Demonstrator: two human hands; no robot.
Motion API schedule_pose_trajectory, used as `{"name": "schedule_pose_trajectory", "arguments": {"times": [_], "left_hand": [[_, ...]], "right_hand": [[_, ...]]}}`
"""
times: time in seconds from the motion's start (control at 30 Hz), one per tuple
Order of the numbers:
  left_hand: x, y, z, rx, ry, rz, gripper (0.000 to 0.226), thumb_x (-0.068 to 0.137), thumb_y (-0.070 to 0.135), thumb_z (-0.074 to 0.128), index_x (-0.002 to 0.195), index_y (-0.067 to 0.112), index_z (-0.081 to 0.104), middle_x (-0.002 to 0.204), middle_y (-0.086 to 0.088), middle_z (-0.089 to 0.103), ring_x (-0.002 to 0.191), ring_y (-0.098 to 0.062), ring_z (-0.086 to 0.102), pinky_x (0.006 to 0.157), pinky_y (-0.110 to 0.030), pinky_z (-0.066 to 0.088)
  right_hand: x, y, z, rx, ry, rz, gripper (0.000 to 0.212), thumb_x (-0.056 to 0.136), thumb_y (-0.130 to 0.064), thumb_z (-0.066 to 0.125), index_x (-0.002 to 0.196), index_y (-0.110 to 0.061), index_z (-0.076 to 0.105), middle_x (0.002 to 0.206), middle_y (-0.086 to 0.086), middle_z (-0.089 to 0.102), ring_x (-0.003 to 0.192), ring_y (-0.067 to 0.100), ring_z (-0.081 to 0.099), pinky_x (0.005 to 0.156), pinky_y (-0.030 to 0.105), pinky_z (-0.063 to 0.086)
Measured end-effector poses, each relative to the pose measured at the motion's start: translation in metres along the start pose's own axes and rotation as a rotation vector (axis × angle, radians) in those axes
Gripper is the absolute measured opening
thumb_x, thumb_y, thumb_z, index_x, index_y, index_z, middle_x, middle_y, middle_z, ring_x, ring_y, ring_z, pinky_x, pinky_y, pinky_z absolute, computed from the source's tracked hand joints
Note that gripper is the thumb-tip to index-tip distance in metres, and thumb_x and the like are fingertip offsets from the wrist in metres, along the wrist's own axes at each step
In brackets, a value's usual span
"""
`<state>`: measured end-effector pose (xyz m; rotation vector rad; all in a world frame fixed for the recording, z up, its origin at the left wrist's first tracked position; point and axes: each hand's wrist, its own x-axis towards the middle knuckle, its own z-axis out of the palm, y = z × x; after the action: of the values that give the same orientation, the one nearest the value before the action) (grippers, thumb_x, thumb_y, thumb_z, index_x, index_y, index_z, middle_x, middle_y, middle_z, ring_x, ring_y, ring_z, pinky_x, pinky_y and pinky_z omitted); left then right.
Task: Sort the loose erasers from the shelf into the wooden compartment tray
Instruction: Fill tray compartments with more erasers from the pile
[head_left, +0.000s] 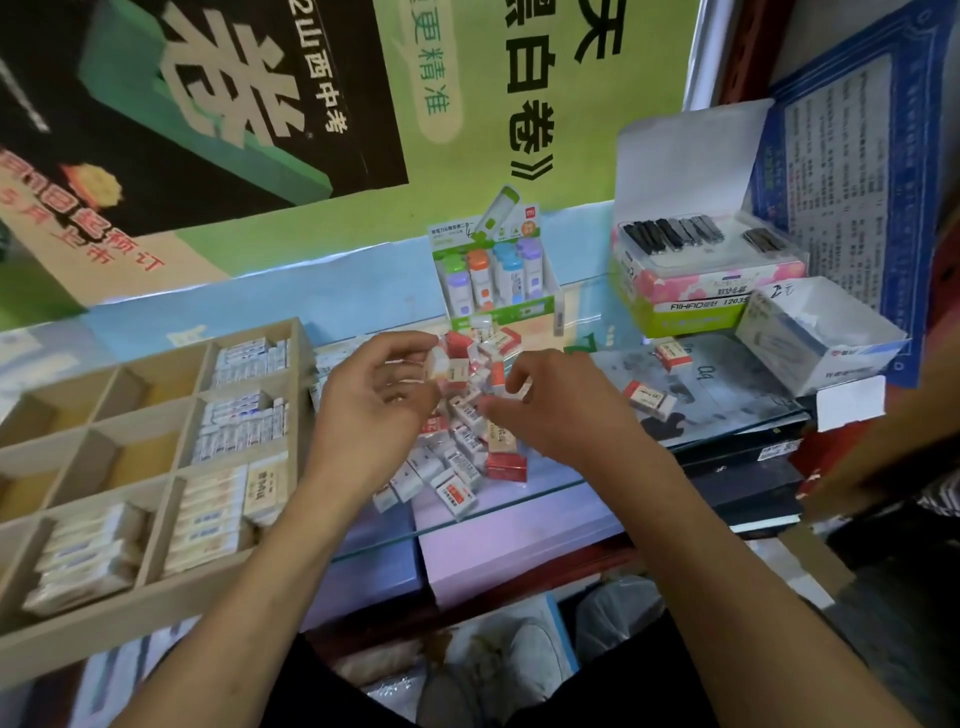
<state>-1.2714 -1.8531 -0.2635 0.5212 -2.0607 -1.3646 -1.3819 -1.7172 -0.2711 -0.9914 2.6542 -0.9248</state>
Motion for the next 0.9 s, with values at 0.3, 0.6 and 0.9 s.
{"name": "schedule_pose_trajectory", "arguments": {"times": [0.3, 0.6, 0.9], "left_hand": [[-0.012, -0.004, -0.021, -0.232, 0.072, -0.143, 0.032, 0.081, -0.002, 0.072, 0.105, 0.019, 0.07, 0.098, 0.008, 0.071, 0.087, 0.0, 0.068, 0.068, -0.012, 0.051], [-0.018, -0.013, -0.022, -0.368, 0.078, -0.268, 0.028, 0.082, 0.004, 0.073, 0.102, 0.023, 0.071, 0.098, 0.006, 0.073, 0.094, -0.011, 0.07, 0.073, -0.023, 0.056], [-0.024, -0.015, -0.023, -0.249, 0.06, -0.185, 0.031, 0.082, 0.004, 0.072, 0.106, 0.024, 0.069, 0.106, 0.004, 0.069, 0.09, 0.0, 0.067, 0.079, -0.024, 0.056]], "right_hand": [[-0.005, -0.024, 0.002, -0.003, -0.072, 0.104, 0.033, 0.072, -0.031, 0.082, 0.087, -0.014, 0.057, 0.072, -0.006, 0.049, 0.073, 0.017, 0.056, 0.051, 0.022, 0.039], [-0.001, -0.017, 0.026, 0.004, 0.056, 0.147, 0.028, 0.074, -0.028, 0.075, 0.069, -0.014, 0.052, 0.064, 0.002, 0.051, 0.067, 0.024, 0.055, 0.045, 0.022, 0.027], [-0.007, -0.012, 0.008, 0.133, 0.293, 0.126, 0.023, 0.086, -0.035, 0.066, 0.081, -0.012, 0.066, 0.076, 0.001, 0.068, 0.07, 0.016, 0.064, 0.061, 0.028, 0.051]]}}
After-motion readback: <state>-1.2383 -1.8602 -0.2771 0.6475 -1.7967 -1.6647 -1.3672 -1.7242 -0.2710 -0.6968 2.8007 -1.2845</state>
